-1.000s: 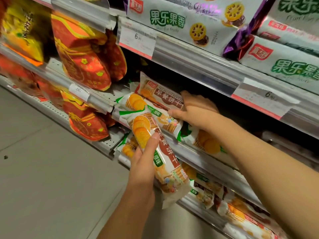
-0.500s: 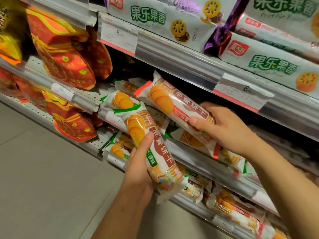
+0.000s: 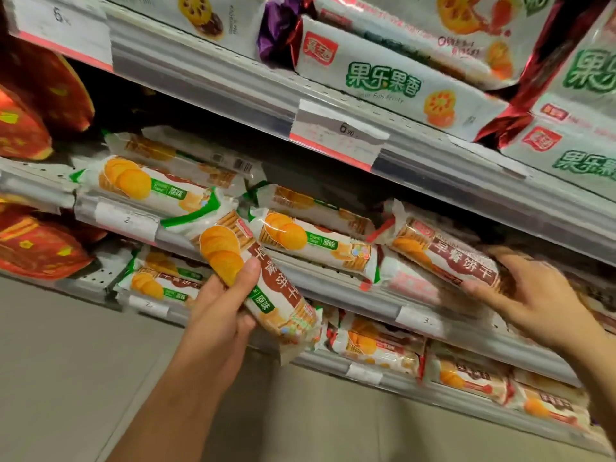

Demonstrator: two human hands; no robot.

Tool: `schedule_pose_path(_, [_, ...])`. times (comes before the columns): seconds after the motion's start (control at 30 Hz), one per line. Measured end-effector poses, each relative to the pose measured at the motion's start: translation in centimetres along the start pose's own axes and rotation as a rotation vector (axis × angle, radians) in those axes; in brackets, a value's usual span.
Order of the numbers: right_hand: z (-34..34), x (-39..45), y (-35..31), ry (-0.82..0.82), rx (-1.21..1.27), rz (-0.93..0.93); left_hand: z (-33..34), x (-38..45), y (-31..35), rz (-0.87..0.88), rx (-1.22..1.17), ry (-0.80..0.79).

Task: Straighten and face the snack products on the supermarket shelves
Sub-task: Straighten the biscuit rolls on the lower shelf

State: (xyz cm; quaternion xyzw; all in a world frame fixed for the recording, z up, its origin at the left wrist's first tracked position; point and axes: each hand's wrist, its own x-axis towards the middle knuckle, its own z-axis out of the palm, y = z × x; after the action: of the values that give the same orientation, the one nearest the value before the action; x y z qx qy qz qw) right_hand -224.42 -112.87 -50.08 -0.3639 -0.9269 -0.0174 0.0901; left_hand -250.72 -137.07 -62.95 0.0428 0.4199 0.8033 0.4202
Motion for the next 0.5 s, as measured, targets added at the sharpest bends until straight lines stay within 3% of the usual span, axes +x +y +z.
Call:
schedule_pose_path(0.17, [-0.3, 1.8, 3.6, -0.093, -0.091, 0.084, 1.3, -0.6, -1.6, -0.009, -0.053, -0.047])
schedule_pose_path(0.3, [-0.1, 3.1, 2.6, -0.233, -0.086, 0.142, 1.4, -1.3, -2.2, -0.045, -0.053, -0.085])
schedule_pose_path(0.5, [1.1, 5.0, 1.8, -0.192, 0.017, 0.073, 1.1, -1.7, -2.3, -0.03, -0.075, -0.032])
